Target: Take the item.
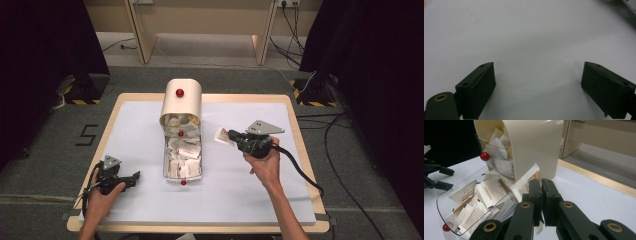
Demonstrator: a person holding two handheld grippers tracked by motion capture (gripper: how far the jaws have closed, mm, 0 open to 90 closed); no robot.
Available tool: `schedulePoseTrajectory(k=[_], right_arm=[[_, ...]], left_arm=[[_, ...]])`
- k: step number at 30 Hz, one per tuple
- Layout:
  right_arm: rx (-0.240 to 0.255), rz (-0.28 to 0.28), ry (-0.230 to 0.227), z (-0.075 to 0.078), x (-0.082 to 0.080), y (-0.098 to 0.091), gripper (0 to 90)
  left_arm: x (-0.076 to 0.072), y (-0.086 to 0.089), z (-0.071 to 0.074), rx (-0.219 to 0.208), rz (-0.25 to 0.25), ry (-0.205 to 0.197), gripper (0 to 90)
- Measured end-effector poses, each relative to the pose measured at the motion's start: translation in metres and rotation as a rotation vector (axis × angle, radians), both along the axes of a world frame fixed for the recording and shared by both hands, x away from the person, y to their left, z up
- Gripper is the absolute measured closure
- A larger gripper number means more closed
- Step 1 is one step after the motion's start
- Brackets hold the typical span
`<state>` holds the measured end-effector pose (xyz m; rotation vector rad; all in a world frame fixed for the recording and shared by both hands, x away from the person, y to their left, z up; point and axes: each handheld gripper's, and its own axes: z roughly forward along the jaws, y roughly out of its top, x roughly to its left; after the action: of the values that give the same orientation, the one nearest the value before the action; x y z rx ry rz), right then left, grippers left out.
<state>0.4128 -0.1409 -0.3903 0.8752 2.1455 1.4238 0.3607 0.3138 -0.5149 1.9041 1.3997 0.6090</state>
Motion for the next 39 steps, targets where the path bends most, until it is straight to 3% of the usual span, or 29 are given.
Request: schedulePoseTrajectory(k=[15,39], right_arm=[[0.015,-0.072,0.019,-0.006,0.011,-0.026,86.9],[0.018,-0.141,0.060,-0.018,0.022,-0.049,86.8]], left_arm=[[0.000,0.000,0.000,0.001,0.001,0.001,11.3],[0.000,0.000,0.000,0.000,0.001,0.002,11.3]])
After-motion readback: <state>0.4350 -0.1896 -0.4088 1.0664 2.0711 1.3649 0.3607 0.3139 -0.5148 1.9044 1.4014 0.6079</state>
